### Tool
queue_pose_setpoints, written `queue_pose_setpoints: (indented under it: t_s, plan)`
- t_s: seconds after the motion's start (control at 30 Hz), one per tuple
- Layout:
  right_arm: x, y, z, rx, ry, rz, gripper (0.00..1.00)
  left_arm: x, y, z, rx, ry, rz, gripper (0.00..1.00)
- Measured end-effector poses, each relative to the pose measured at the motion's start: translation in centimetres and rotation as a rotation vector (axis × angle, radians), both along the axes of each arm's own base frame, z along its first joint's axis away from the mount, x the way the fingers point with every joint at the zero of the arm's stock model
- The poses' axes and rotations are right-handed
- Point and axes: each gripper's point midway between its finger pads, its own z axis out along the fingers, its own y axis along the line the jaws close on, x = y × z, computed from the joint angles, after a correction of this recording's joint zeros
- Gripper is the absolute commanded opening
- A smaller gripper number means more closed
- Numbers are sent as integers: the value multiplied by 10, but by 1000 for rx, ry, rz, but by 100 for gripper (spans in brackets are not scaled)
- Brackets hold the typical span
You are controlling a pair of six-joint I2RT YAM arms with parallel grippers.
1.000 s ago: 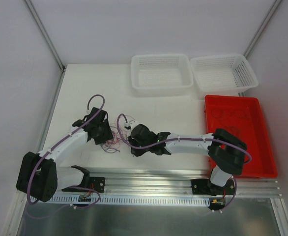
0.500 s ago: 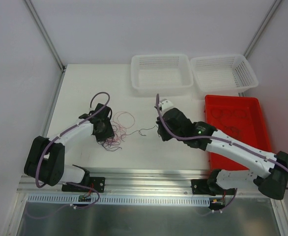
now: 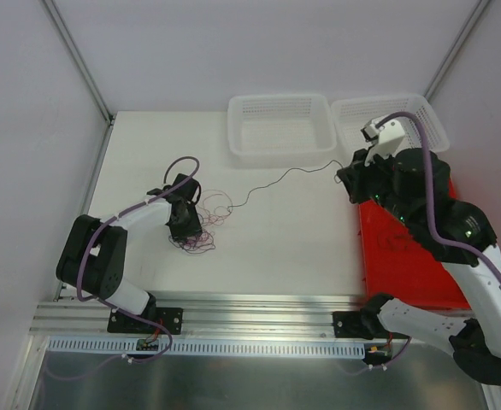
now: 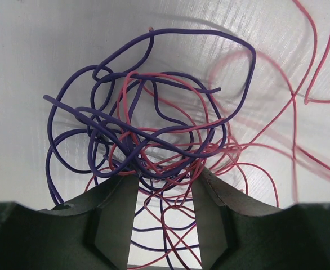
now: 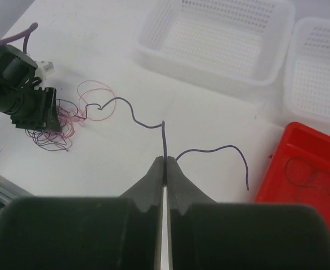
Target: Untangle the cables
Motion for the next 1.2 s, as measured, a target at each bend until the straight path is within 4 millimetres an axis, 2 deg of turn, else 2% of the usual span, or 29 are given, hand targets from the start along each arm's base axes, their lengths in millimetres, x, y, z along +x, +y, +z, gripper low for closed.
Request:
queue_pose_setpoints:
  t_s: [0.2,0.4,0.5,0.6,0.63,0.73,0.83,0.87,1.0,1.17,1.2]
  plan:
    - [1,-34,52,-9,-122,-76,1,0,0,0,2,1,-5,42]
    - [9,-67,86,-41,-212,-198,1,0,0,0,2,1,-5,43]
    - [13,-77,99,-58,-245,-239,1,0,0,0,1,0,-6,45]
    - [19,-78,106,-66,-265,-251,1,0,-1,0,-5,-1,-8,53]
    - [21,-77,106,-71,-265,-253,1,1,-2,1,-9,-3,-10,60]
    - [35,-77,99,-89,-253,-275,1,2,-5,8,-30,-24,-22,74]
    - [52,-76,86,-104,-228,-296,1,7,-9,29,-66,-85,-33,82]
    - [59,-76,81,-108,-215,-302,1,10,-12,39,-86,-116,-40,87]
    - [92,-72,64,-107,-169,-322,1,24,-19,89,-137,-277,-85,98]
    - [134,-77,53,-91,-149,-368,1,25,-17,147,-165,-480,-166,99]
    - [143,-80,53,-87,-151,-384,1,24,-16,152,-164,-497,-176,99]
